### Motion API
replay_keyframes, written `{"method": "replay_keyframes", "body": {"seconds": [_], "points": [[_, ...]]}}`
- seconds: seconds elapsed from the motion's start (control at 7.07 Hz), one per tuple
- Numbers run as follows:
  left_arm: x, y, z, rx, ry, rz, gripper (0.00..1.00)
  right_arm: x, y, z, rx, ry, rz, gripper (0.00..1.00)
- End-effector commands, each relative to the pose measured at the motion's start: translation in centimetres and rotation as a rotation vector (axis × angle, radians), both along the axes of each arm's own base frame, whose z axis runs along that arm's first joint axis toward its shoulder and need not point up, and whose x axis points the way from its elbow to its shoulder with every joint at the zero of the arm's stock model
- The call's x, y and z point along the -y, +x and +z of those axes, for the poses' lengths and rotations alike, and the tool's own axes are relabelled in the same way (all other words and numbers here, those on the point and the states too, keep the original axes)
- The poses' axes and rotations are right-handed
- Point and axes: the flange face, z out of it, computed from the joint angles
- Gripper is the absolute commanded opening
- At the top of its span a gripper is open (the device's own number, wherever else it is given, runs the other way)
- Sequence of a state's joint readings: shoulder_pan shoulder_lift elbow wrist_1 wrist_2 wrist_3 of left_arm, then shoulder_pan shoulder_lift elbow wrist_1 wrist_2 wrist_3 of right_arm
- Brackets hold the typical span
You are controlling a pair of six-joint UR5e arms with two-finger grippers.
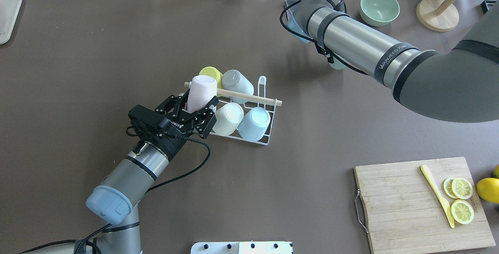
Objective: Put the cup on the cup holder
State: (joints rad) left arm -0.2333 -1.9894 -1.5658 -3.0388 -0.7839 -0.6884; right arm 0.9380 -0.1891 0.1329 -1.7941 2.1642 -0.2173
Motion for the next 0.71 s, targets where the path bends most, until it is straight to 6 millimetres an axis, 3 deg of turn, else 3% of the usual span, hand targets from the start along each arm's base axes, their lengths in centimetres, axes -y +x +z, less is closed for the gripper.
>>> {"method": "replay_keyframes", "body": {"seconds": [0.0, 0.14, 0.42, 0.57], "points": [[-0.2, 0.6, 0.6, 0.003, -0.009, 0.012, 0.52, 2.9, 4.7, -3.7, 0.031, 0.002, 0.03, 0.0], [-0.4, 0.8, 0.7, 0.003, -0.012, 0.014, 0.98, 4.1, 6.1, -5.9, 0.084, 0.012, 0.072, 0.0], [-0.4, 0.5, 0.7, 0.0, -0.012, 0.011, 0.98, 6.0, 9.4, -10.4, 0.173, 0.124, 0.128, 0.0], [-0.6, -0.5, 0.7, -0.004, -0.007, 0.009, 0.98, 6.8, 11.9, -12.1, 0.196, 0.174, 0.175, 0.0]]}}
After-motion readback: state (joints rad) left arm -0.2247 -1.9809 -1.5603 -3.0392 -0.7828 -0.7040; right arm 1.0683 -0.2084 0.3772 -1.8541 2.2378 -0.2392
